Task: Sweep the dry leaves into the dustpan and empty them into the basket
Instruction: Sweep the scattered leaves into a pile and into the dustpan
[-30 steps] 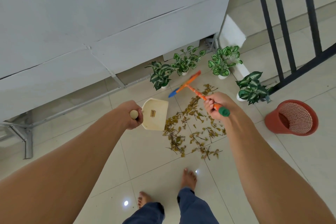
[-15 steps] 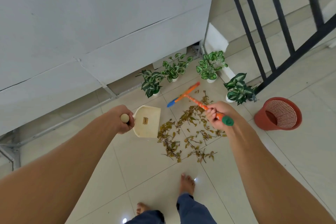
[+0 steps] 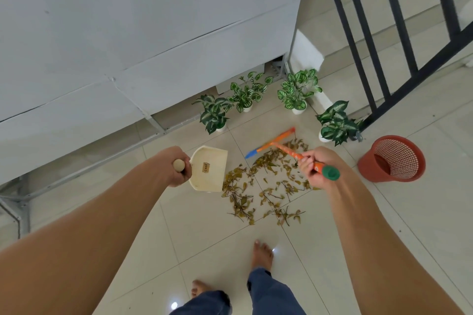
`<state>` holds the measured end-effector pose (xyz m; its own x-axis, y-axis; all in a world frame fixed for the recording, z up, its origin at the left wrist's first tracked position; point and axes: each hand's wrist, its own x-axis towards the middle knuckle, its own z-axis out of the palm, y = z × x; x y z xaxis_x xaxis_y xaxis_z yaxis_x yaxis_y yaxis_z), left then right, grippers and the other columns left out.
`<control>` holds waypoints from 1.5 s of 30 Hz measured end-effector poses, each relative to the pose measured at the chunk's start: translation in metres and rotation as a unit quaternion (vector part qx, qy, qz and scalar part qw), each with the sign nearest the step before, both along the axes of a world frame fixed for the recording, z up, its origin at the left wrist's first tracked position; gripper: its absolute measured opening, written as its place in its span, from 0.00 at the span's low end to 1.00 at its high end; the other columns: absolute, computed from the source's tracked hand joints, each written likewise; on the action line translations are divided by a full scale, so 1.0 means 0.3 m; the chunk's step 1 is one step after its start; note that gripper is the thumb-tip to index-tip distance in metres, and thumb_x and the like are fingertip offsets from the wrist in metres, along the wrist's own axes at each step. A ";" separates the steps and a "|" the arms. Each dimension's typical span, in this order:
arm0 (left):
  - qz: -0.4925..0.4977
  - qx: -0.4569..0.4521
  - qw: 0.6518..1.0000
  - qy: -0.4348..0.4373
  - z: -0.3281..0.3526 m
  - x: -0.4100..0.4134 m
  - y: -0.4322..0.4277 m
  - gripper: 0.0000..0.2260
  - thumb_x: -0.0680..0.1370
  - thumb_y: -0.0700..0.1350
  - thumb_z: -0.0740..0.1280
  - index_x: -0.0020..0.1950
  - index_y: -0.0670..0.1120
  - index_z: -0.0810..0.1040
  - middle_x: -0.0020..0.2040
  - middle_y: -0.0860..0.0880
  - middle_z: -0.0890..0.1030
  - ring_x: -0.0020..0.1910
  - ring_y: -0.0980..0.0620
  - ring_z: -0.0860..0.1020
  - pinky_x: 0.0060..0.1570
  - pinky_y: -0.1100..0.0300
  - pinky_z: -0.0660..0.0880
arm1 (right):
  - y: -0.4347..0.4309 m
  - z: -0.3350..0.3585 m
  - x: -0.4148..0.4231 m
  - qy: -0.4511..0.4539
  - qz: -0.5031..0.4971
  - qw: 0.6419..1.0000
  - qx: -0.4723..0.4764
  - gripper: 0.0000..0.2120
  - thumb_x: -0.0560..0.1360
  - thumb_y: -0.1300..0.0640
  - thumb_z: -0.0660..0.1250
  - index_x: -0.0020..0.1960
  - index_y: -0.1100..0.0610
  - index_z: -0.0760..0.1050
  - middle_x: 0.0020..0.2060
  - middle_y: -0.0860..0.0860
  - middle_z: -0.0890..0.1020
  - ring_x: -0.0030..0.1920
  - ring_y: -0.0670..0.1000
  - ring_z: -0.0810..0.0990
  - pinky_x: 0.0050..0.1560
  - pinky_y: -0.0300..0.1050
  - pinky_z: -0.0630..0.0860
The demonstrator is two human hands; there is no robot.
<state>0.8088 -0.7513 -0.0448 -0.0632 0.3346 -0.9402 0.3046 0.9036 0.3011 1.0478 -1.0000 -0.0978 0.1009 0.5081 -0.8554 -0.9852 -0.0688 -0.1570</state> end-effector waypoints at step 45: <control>-0.430 0.011 0.898 0.094 -0.660 -0.491 -0.443 0.26 0.89 0.48 0.47 0.85 0.42 0.48 0.83 0.42 0.54 0.83 0.46 0.58 0.82 0.56 0.56 | -0.115 0.083 -0.513 -0.055 -0.085 0.993 -0.057 0.12 0.83 0.58 0.53 0.43 0.60 0.68 0.20 0.48 0.69 0.15 0.42 0.67 0.12 0.32 0.63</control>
<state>0.6614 -0.8843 -0.2430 0.0711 0.3546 -0.9323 0.9344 0.3034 0.1867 0.8938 -1.0345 -0.0729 0.2728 0.3766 -0.8853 -0.9615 0.0747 -0.2645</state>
